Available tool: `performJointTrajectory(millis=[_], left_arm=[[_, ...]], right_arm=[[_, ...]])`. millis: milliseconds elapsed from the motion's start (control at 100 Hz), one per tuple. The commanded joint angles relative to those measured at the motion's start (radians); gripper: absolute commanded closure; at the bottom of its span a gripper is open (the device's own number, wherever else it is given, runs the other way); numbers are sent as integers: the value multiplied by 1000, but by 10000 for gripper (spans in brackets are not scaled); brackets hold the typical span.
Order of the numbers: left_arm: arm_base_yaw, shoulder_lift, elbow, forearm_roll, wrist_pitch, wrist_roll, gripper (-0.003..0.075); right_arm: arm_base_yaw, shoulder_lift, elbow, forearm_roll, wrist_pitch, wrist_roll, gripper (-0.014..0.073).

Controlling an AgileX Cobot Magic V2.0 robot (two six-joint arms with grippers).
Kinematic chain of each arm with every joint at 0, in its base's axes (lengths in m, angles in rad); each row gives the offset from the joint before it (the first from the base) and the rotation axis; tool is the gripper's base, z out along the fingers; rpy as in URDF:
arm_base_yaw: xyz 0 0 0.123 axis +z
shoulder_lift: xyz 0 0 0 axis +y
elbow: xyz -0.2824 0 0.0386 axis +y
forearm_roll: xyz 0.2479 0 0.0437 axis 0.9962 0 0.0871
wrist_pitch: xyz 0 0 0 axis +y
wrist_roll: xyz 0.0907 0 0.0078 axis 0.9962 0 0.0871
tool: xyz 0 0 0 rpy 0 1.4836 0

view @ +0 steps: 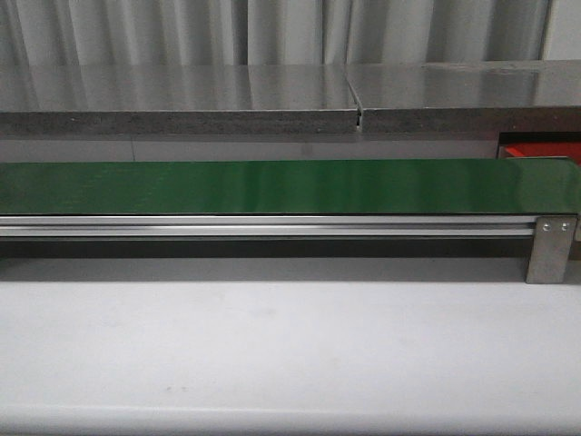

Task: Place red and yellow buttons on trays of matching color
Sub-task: 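Move the left gripper back over a red button in the cluster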

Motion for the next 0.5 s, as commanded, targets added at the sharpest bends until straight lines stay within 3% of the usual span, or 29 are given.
performJointTrajectory(millis=[0,490], left_arm=[[12,-54,0,-7,-48,2,185],[12,109,10,-28,-96,4,185]], right_arm=[[-4,-18,-22,-9,-76,-1,711],[-4,-18,-22,-9,-76,-1,711]])
